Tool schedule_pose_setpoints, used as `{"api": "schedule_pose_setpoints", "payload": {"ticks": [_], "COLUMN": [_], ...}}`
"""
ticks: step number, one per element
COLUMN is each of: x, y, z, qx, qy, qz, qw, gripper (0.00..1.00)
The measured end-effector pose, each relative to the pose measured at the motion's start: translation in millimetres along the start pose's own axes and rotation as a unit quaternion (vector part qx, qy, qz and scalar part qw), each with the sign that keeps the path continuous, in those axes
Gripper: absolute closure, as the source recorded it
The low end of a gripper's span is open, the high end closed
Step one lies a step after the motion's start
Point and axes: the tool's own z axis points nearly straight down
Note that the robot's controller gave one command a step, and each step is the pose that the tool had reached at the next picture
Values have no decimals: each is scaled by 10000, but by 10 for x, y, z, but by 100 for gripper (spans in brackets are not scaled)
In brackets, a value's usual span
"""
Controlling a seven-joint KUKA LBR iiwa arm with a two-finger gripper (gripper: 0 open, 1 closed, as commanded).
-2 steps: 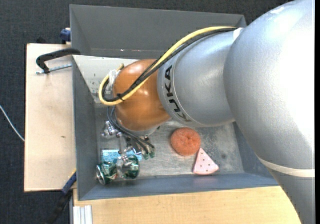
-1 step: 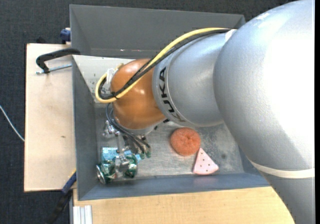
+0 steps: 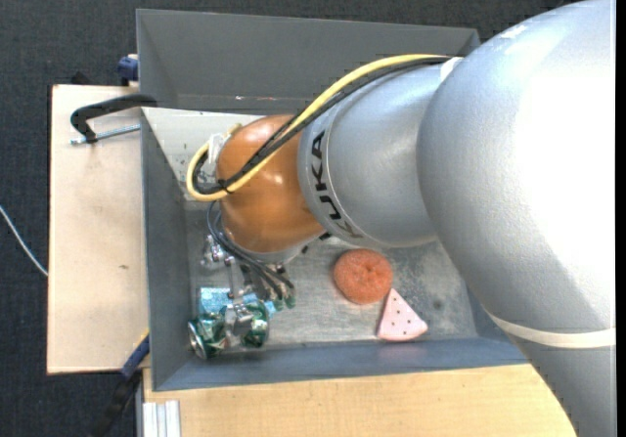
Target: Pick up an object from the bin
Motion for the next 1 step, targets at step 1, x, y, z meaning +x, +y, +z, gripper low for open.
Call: {"api": "schedule_pose_setpoints", "payload": {"ticks": [1], "x": [12], "y": [-1], "z": [-12], "qx": [-6], "qy": [-11], "qz": [1], "qw": [10000], "gripper": [100]}}
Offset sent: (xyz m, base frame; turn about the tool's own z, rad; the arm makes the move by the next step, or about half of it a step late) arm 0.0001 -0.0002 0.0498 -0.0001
